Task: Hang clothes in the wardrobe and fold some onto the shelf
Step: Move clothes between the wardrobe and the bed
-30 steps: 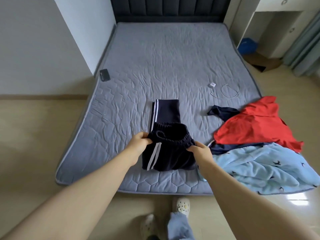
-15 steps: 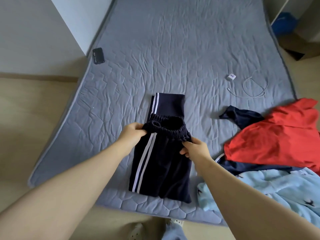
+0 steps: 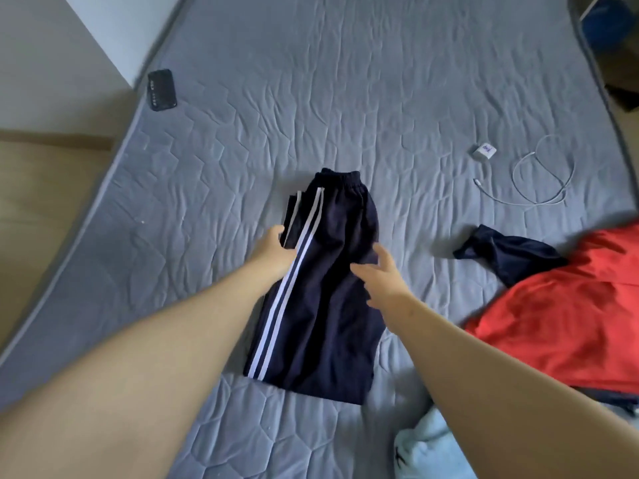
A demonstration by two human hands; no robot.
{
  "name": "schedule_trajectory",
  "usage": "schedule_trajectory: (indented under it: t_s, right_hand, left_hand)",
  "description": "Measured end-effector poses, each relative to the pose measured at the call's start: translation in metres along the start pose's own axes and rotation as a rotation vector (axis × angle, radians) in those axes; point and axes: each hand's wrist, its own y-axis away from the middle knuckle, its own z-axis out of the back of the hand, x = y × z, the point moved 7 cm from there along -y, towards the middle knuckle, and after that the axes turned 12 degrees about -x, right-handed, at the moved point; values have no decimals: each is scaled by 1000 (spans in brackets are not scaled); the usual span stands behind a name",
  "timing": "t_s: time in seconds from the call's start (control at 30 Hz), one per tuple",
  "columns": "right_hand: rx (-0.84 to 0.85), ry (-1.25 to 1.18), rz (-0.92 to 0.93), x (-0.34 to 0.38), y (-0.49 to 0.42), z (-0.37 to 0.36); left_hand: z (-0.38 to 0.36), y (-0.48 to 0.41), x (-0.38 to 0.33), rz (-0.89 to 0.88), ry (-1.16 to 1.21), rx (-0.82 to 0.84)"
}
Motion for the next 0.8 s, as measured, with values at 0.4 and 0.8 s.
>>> schedule_trajectory:
  t_s: [0.4, 0.8]
  right_hand:
    - [-303, 327, -313, -179, -24, -6]
    - [-403, 335, -422, -237, -19, -19]
  left_hand:
    - [-64, 19, 163, 147, -342, 23]
    - [-66, 25, 221, 199, -309, 61]
